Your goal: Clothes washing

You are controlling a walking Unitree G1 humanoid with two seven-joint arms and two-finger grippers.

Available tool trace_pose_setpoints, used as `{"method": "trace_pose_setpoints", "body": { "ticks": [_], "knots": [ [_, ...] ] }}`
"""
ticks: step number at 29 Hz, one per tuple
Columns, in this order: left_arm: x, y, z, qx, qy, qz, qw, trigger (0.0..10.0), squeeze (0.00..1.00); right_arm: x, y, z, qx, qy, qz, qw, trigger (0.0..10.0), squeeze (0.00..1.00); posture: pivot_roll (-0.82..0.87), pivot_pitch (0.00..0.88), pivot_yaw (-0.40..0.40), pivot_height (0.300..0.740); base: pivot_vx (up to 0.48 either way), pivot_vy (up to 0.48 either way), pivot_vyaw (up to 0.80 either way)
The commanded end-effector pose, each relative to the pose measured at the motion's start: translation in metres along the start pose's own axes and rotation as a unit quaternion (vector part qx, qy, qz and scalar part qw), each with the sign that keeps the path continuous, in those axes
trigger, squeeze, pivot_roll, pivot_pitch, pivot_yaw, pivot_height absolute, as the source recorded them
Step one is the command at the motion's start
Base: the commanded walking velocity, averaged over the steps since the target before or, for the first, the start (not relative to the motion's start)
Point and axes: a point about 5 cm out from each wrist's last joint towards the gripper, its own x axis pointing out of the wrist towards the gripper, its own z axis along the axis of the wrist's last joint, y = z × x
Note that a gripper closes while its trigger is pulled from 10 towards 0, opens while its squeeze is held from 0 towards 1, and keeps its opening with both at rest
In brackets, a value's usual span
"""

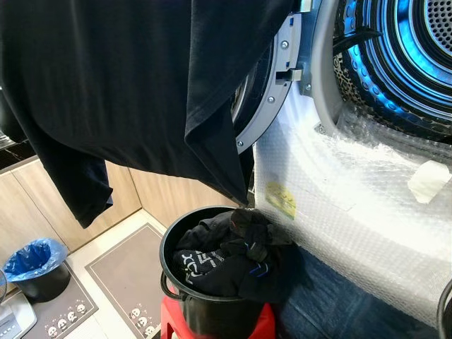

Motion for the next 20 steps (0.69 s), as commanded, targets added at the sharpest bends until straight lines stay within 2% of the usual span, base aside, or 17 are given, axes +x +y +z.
{"method": "trace_pose_setpoints", "body": {
  "ticks": [1, 3, 4, 5, 9, 10, 12, 13, 14, 18, 20],
  "knots": [
    [-0.003, -0.006, -0.023, 0.011, 0.049, -0.015, 0.999, 10.0, 0.0, -0.004, 0.009, 0.007, 0.029, -0.017, 0.032, 0.999, 10.0, 0.0, -0.2, 0.0, 0.066, 0.74, 0.0, 0.0, 0.0],
    [-0.003, -0.005, -0.021, 0.016, 0.049, -0.015, 0.999, 10.0, 0.0, -0.015, 0.017, 0.006, 0.054, -0.019, 0.063, 0.996, 10.0, 0.0, -0.21, 0.0, 0.072, 0.74, 0.0, 0.0, 0.0],
    [-0.003, -0.004, -0.02, 0.021, 0.048, -0.015, 0.999, 10.0, 0.0, -0.026, 0.025, 0.004, 0.071, -0.015, 0.098, 0.993, 10.0, 0.0, -0.21, 0.0, 0.077, 0.74, 0.0, 0.0, 0.0],
    [-0.003, -0.004, -0.02, 0.023, 0.048, -0.015, 0.998, 10.0, 0.0, -0.029, 0.027, 0.003, 0.075, -0.013, 0.108, 0.991, 10.0, 0.0, -0.21, 0.0, 0.077, 0.74, 0.0, 0.0, 0.0],
    [-0.003, -0.002, -0.018, 0.028, 0.047, -0.014, 0.998, 10.0, 0.0, -0.06, 0.043, -0.011, 0.093, 0.029, 0.179, 0.979, 10.0, 0.0, -0.22, 0.0, 0.085, 0.74, 0.0, 0.0, 0.0],
    [-0.003, -0.002, -0.018, 0.028, 0.047, -0.014, 0.998, 10.0, 0.0, -0.06, 0.043, -0.011, 0.093, 0.029, 0.179, 0.979, 10.0, 0.0, -0.22, 0.0, 0.085, 0.74, 0.0, 0.0, 0.0],
    [-0.002, -0.001, -0.017, 0.033, 0.046, -0.012, 0.998, 10.0, 0.0, -0.076, 0.055, -0.021, 0.112, 0.063, 0.222, 0.966, 10.0, 0.0, -0.23, 0.0, 0.096, 0.74, 0.0, 0.0, 0.0],
    [-0.002, 0.0, -0.015, 0.039, 0.046, -0.01, 0.998, 10.0, 0.0, -0.096, 0.072, -0.032, 0.133, 0.11, 0.281, 0.944, 10.0, 0.0, -0.23, 0.0, 0.097, 0.74, 0.0, 0.0, 0.0],
    [-0.002, 0.001, -0.015, 0.041, 0.045, -0.01, 0.998, 10.0, 0.0, -0.103, 0.078, -0.036, 0.141, 0.126, 0.299, 0.935, 10.0, 0.0, -0.23, 0.0, 0.103, 0.74, 0.0, 0.0, 0.0],
    [-0.002, 0.002, -0.013, 0.048, 0.044, -0.007, 0.998, 10.0, 0.0, -0.132, 0.094, -0.061, 0.164, 0.208, 0.341, 0.902, 10.0, 0.0, -0.23, 0.0, 0.103, 0.74, 0.0, 0.0, 0.0],
    [-0.002, 0.003, -0.013, 0.048, 0.044, -0.006, 0.998, 10.0, 0.0, -0.14, 0.097, -0.07, 0.17, 0.23, 0.343, 0.895, 10.0, 0.0, -0.23, 0.0, 0.108, 0.74, 0.0, 0.0, 0.0]
  ]
}}
